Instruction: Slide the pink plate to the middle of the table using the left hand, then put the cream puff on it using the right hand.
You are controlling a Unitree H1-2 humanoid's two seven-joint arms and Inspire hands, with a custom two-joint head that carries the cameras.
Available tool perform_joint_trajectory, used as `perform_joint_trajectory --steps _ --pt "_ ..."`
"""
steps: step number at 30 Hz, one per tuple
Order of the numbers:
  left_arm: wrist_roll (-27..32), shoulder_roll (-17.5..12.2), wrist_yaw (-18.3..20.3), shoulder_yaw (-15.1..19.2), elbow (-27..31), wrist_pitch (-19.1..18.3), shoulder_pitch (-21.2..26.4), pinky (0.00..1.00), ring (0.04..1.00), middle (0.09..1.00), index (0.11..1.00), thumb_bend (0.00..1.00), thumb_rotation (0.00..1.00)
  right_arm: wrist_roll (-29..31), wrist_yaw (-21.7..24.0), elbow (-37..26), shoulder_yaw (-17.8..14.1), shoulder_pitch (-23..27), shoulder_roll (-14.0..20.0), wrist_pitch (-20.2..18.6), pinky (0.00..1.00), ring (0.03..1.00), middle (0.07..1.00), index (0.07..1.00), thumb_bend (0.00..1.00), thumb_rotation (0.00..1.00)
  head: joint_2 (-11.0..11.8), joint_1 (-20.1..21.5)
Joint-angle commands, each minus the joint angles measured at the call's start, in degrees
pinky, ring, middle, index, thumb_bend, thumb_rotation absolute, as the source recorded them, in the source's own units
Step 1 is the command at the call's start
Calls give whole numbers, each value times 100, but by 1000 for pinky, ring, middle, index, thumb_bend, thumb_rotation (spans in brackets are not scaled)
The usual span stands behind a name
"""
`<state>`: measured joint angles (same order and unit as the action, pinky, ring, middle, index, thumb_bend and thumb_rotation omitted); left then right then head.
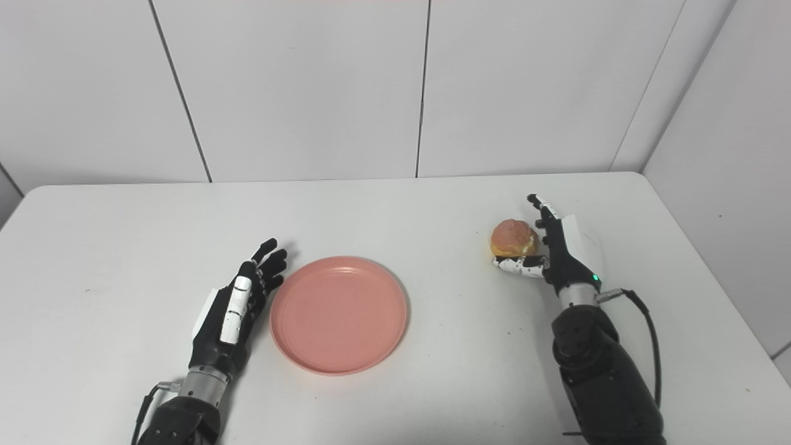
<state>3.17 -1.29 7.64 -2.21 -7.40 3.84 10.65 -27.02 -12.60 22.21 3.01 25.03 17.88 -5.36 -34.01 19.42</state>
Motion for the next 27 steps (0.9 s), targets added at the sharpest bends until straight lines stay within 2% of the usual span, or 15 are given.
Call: perform_joint_trajectory --steps 1,6,13,14,15,18,23,24,25,26,27 --pt "26 -37 -2 17 -155 31 -262 929 925 905 893 599 1000 2 -180 89 -2 154 86 390 588 719 811 802 548 1 -5 -17" --pt "18 -30 -15 17 -161 21 -251 926 922 904 890 601 1000 -63 -346 194 46 158 101 535 507 651 745 741 484 0 -1 -16" --pt "58 -7 -10 31 -152 44 -265 926 921 904 888 594 1000 -170 -446 211 106 148 129 557 477 591 670 693 457 0 -10 -22" --pt "55 -6 -12 32 -147 36 -266 922 920 902 887 593 1000 -189 -451 198 118 143 134 551 425 551 643 684 459 0 -10 -22" --pt "57 -7 -8 33 -147 39 -267 922 919 901 885 597 1000 -199 -450 187 126 139 136 547 361 494 553 673 505 0 -10 -22" --pt "35 -19 -1 22 -160 33 -258 926 921 903 889 603 1000 -189 -427 157 134 126 135 548 272 399 496 659 535 0 -10 -22" --pt "-27 -30 -22 -1 -170 65 -251 931 921 902 892 609 1000 -235 -433 163 172 124 156 545 347 483 492 638 538 0 -11 -29" --pt "-19 -28 -18 0 -168 72 -255 929 921 903 891 608 1000 -233 -451 165 169 126 154 553 308 434 488 632 540 0 -11 -29" --pt "4 -27 -6 4 -170 73 -258 925 920 902 891 604 1000 -230 -486 172 161 130 145 571 293 415 454 585 525 0 -16 -32" --pt "22 -19 -5 12 -171 78 -261 925 921 904 892 605 1000 -222 -513 179 150 135 135 581 269 377 470 530 521 0 -16 -32" --pt "33 -12 -8 19 -172 76 -261 922 919 903 889 605 1000 -218 -534 186 143 138 127 585 269 373 465 515 518 0 -16 -32"
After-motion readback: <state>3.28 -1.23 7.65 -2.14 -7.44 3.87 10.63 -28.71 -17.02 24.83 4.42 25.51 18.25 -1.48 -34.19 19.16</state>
